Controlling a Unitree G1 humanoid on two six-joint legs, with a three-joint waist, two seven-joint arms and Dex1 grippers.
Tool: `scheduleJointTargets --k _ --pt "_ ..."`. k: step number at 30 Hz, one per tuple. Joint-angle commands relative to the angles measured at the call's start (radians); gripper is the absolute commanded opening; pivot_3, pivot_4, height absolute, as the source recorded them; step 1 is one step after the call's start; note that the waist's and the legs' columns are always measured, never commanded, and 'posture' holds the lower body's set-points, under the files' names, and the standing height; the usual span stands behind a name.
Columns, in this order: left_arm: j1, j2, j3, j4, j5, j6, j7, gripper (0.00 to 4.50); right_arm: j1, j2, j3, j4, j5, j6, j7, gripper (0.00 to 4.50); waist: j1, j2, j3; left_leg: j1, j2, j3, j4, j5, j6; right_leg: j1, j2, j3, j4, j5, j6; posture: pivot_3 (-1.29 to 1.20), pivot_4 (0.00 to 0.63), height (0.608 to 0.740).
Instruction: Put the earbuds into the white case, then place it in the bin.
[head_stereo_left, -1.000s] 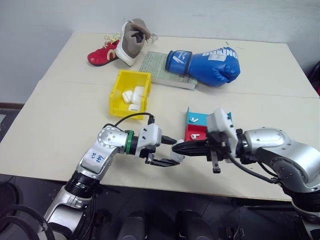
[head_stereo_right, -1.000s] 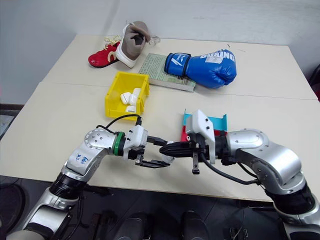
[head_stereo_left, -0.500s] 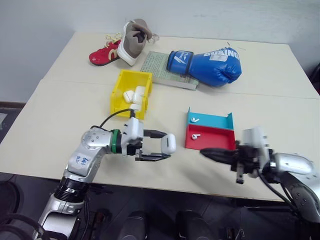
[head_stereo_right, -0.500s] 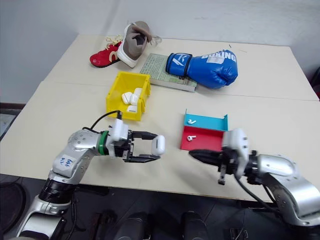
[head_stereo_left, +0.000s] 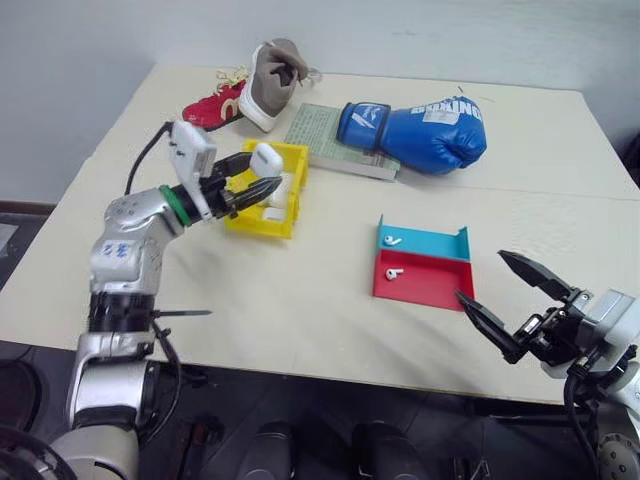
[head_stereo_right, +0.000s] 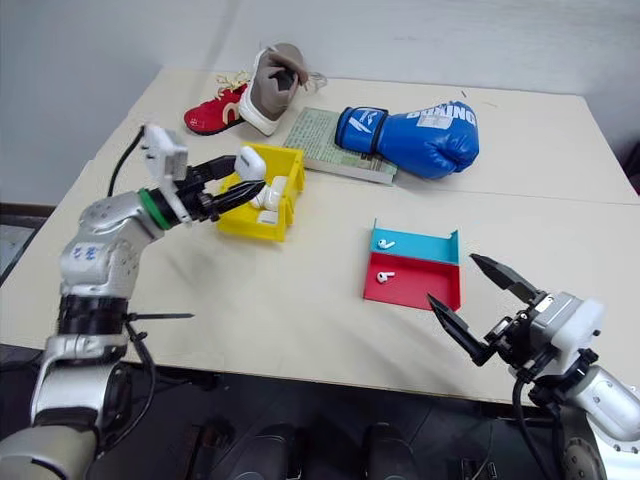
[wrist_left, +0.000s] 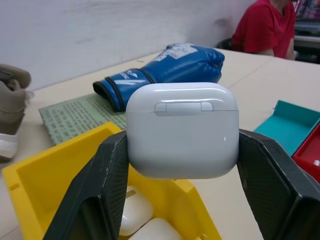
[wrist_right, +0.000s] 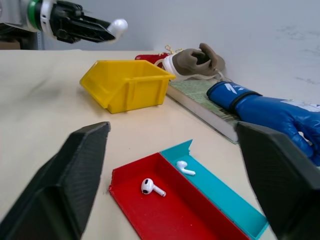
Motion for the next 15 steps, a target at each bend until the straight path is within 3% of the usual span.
scheduleJointTargets --k 1,7,12,15 --pt "-0.124 -0.005 -0.041 0.210 0.121 -0.059 0.099 2.77 -0.011 0.009 -0.007 -0.014 0.014 -0.044 -0.027 4.46 -0.001 0.000 0.000 0.000 0.000 0.000 0.000 0.000 0.000 0.000 0.000 0.000 0.000 0.000 0.000 0.00 0.150 0.740" --pt "-0.217 -0.025 -0.071 0.388 0.186 -0.116 0.096 2.77 0.018 0.008 0.026 -0.019 -0.022 -0.065 -0.048 4.46 -0.004 -0.001 0.001 0.000 0.001 0.010 -0.002 0.000 0.000 -0.009 0.000 0.000 0.008 0.000 0.000 0.00 0.150 0.740" --pt "-0.194 0.004 -0.059 0.304 0.164 -0.084 0.023 4.34 0.031 -0.007 0.048 -0.016 -0.028 -0.064 -0.053 4.50 -0.004 -0.003 0.002 0.000 0.001 0.011 -0.001 0.000 0.000 -0.011 -0.001 0.002 0.010 0.000 0.000 0.00 0.150 0.740" --pt "-0.105 0.064 -0.002 0.100 0.048 -0.015 -0.120 4.47 0.023 -0.046 0.047 0.010 -0.026 -0.064 -0.016 4.50 -0.013 -0.003 0.002 0.000 0.002 0.012 -0.001 0.000 0.000 -0.012 -0.001 0.004 0.010 0.000 0.000 0.00 0.150 0.740"
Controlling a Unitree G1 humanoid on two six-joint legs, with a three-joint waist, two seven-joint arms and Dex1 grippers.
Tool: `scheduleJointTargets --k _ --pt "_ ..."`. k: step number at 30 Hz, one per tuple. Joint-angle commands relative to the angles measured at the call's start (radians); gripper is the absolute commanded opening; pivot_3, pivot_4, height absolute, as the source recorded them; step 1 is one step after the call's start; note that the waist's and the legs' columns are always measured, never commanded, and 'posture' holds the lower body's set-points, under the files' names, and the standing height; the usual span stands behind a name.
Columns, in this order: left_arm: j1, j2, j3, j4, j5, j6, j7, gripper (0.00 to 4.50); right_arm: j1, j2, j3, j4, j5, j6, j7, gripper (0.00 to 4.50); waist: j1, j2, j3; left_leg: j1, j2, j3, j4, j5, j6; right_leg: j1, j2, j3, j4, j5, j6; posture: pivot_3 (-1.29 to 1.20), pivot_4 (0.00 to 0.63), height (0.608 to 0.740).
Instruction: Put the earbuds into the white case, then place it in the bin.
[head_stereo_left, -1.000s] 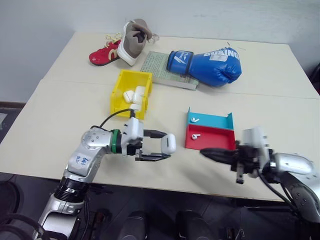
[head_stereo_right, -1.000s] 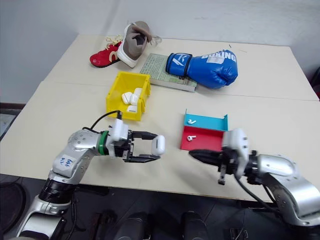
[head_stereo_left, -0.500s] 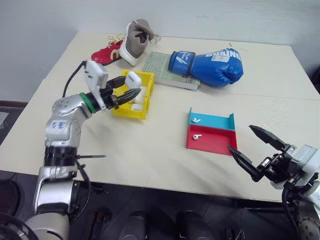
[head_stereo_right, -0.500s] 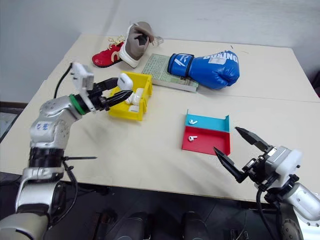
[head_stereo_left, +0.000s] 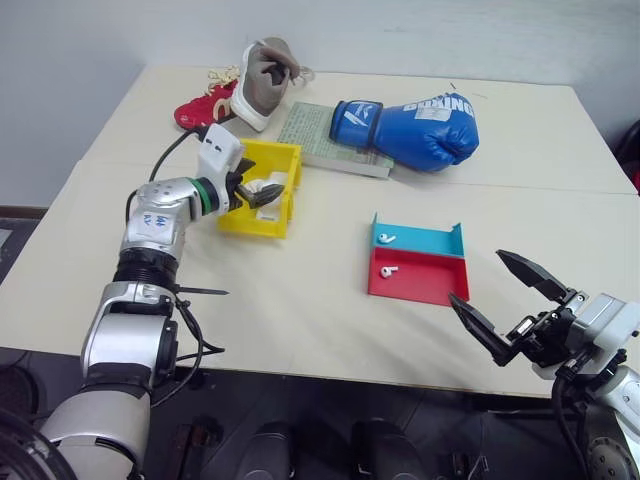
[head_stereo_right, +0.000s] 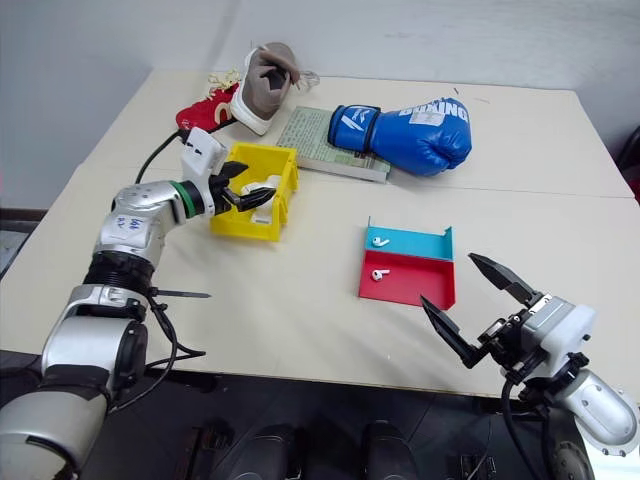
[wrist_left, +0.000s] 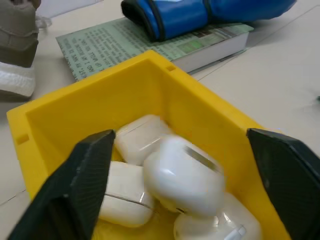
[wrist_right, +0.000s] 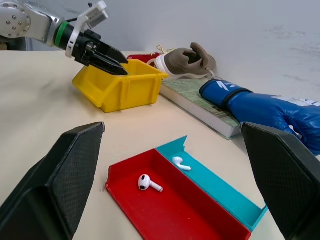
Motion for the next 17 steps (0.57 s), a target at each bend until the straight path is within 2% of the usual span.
scheduleJointTargets --k 1,3,5,7,10,13,17 --pt "0.107 0.089 0.096 -0.288 -0.169 0.080 -0.183 4.47 -0.010 -0.062 -0.014 0.028 0.009 -0.022 0.058 4.50 -0.014 0.000 0.000 0.000 0.000 0.000 0.000 0.000 0.000 0.000 0.000 0.001 0.000 0.000 0.000 0.00 0.150 0.740" --pt "0.228 0.169 0.141 -0.444 -0.265 0.145 -0.300 4.47 -0.023 -0.114 -0.036 0.079 0.028 -0.023 0.115 4.50 -0.027 0.000 0.000 0.000 0.001 0.000 0.000 0.000 0.000 0.000 0.000 0.006 0.000 0.000 0.000 0.00 0.150 0.740" --pt "0.422 0.278 0.209 -0.574 -0.286 0.078 -0.412 4.47 -0.049 -0.185 -0.072 0.166 0.055 -0.029 0.201 4.50 -0.042 0.000 0.000 0.001 0.001 0.000 -0.001 0.000 0.000 0.000 0.000 0.009 0.000 0.000 0.000 0.00 0.150 0.740" --pt "0.610 0.364 0.286 -0.648 -0.269 0.034 -0.448 4.47 -0.072 -0.252 -0.100 0.257 0.071 -0.041 0.291 4.50 -0.052 0.000 0.000 0.003 0.002 0.000 -0.001 0.000 -0.001 0.000 0.001 0.012 0.000 0.000 -0.001 0.00 0.150 0.740" --pt "0.843 0.379 0.457 -0.692 -0.280 -0.014 -0.410 4.47 -0.096 -0.333 -0.125 0.388 0.069 -0.080 0.413 4.50 -0.043 0.000 0.000 0.007 0.002 -0.002 -0.001 0.000 -0.001 0.005 0.000 0.012 -0.003 -0.001 -0.002 0.00 0.150 0.740" --pt "1.089 0.379 0.576 -0.726 -0.212 -0.123 -0.413 4.47 -0.121 -0.389 -0.145 0.498 0.061 -0.113 0.496 4.50 -0.035 0.000 0.000 0.009 0.003 -0.004 -0.001 -0.001 0.001 0.009 -0.002 0.011 -0.007 -0.001 -0.002 0.00 0.150 0.740" --pt "1.228 0.353 0.654 -0.786 -0.208 -0.177 -0.362 4.47 -0.137 -0.427 -0.151 0.572 0.050 -0.144 0.558 4.50 -0.019 -0.001 0.000 0.010 0.002 -0.006 -0.001 -0.004 0.003 0.012 -0.004 0.010 -0.012 -0.001 -0.002 0.00 0.150 0.740"
